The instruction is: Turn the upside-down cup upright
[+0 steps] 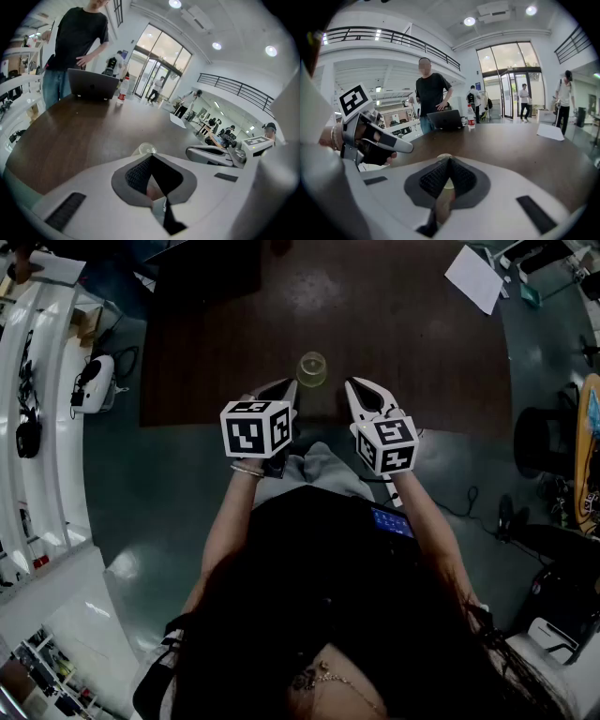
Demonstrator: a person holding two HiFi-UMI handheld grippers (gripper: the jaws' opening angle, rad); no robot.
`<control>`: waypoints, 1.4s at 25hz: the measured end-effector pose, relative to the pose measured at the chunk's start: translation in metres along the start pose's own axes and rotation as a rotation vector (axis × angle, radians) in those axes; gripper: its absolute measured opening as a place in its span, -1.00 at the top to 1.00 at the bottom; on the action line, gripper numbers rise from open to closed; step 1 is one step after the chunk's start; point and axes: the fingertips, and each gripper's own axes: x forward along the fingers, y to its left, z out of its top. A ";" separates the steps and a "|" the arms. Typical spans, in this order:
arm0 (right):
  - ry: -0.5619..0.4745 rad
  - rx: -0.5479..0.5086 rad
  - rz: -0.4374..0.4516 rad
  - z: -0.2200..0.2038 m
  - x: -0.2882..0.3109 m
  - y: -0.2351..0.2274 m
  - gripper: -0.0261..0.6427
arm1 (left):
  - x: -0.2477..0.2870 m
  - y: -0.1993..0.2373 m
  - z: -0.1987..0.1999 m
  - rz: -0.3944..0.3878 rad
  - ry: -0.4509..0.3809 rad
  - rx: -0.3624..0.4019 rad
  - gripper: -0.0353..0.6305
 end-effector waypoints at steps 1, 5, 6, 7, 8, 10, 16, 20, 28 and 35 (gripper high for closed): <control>0.000 0.000 0.001 0.000 0.000 0.000 0.88 | 0.000 0.000 0.000 0.001 0.000 -0.001 0.89; -0.003 0.001 0.004 0.000 0.000 0.001 0.88 | -0.001 0.000 -0.001 0.003 0.000 -0.003 0.89; -0.004 0.002 0.005 0.000 -0.001 0.001 0.88 | -0.001 0.000 -0.001 0.003 0.000 -0.004 0.89; -0.003 0.002 0.006 0.000 -0.001 0.001 0.88 | -0.001 0.000 -0.002 0.004 0.000 -0.005 0.89; -0.003 0.001 0.008 -0.001 0.000 0.001 0.88 | -0.001 0.000 -0.002 0.005 -0.001 -0.006 0.89; -0.002 0.001 0.010 -0.002 0.001 0.002 0.88 | -0.001 0.002 -0.002 0.008 -0.002 -0.009 0.89; -0.022 -0.002 0.021 0.000 0.001 0.001 0.88 | -0.001 0.004 -0.002 0.016 -0.005 -0.023 0.89; -0.025 -0.020 0.047 0.000 0.004 0.002 0.87 | 0.000 0.007 -0.002 0.016 -0.010 -0.037 0.89; 0.018 -0.037 0.102 -0.009 0.023 0.000 0.44 | 0.006 0.015 -0.006 0.024 -0.008 -0.067 0.89; 0.068 -0.067 0.139 -0.019 0.049 0.005 0.21 | 0.011 0.024 -0.007 0.038 -0.003 -0.095 0.89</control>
